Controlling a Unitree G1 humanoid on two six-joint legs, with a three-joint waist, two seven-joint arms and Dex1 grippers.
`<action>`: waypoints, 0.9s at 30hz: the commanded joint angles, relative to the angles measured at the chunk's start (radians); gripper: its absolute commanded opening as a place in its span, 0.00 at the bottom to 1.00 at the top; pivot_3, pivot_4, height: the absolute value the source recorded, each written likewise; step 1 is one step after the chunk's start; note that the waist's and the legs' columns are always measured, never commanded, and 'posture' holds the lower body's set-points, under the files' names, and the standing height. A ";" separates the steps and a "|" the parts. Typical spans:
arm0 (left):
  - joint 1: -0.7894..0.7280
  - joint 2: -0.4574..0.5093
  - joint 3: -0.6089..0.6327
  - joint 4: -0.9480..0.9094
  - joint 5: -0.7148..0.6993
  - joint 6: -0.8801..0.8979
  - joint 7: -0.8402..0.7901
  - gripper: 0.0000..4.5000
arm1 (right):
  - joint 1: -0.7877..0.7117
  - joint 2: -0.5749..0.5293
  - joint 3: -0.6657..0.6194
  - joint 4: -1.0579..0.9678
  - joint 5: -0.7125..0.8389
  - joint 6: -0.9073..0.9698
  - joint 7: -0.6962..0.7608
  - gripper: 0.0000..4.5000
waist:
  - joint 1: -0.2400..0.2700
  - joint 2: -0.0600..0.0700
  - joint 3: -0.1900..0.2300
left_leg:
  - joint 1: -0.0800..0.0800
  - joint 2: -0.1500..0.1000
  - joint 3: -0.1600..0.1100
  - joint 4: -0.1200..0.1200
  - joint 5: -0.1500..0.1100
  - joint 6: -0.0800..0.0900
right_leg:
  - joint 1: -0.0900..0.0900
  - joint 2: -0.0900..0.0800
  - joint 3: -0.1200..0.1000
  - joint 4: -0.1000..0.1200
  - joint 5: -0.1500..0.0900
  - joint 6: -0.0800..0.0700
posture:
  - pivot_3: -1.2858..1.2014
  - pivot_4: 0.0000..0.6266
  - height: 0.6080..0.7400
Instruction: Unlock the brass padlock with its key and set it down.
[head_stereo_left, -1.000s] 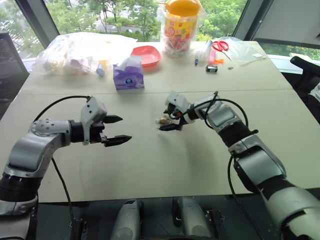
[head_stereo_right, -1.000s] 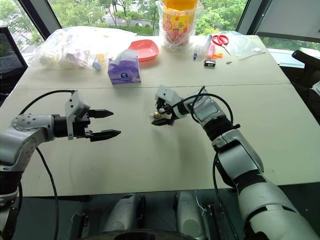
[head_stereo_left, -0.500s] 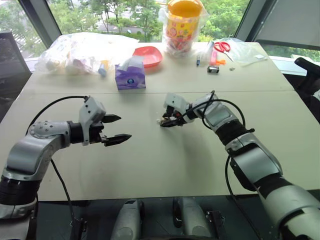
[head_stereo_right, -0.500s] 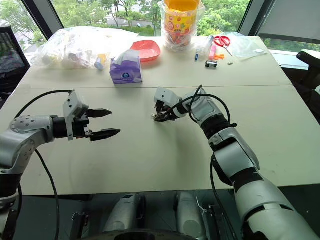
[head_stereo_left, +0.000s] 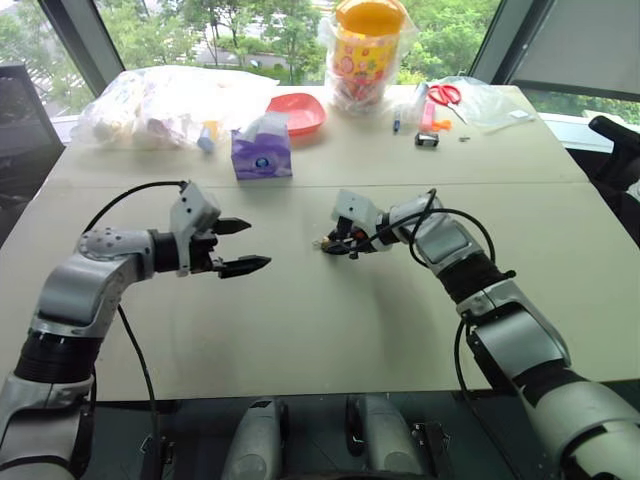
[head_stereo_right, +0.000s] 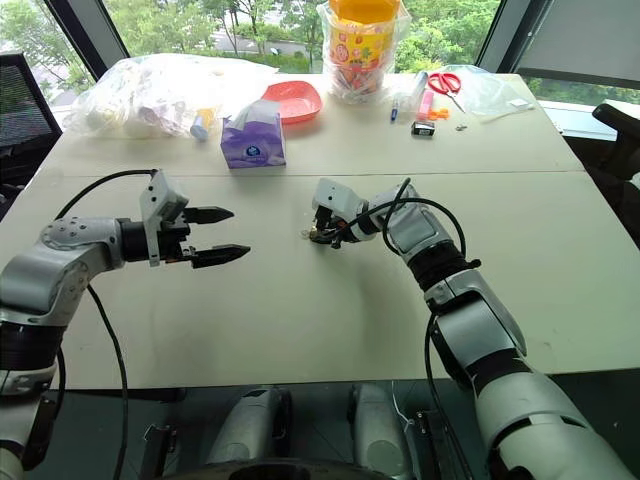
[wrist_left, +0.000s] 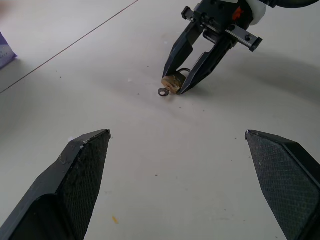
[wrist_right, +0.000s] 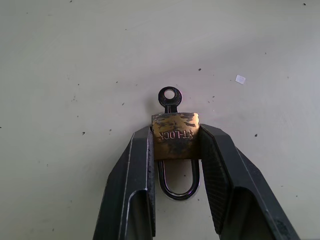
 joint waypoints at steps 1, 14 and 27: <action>-0.032 -0.005 0.001 0.012 0.008 -0.025 -0.013 1.00 | 0.000 0.002 -0.008 0.028 -0.025 0.005 -0.035 0.16 | -0.002 0.000 0.000 | 0.000 0.000 0.000 0.000 0.000 0.000 | 0.000 0.000 0.000 0.000 0.000 0.000 | 0.52 0.24 1.00; -0.353 -0.247 0.107 0.429 -0.172 0.070 -0.082 1.00 | 0.154 -0.194 -0.128 -0.568 -0.165 -0.469 -0.328 0.16 | -0.001 0.000 0.001 | -0.002 -0.002 -0.001 0.000 0.001 -0.001 | -0.002 0.000 -0.001 0.000 0.000 0.002 | 0.52 0.24 1.00; -0.522 -0.333 0.044 0.682 -0.061 -0.051 -0.188 0.24 | 0.214 -0.178 -0.120 -0.695 -0.213 -0.396 -0.370 0.16 | 0.001 0.000 0.001 | -0.002 -0.002 0.000 0.001 0.001 -0.001 | -0.002 0.000 0.000 0.000 0.000 0.001 | 0.52 0.24 1.00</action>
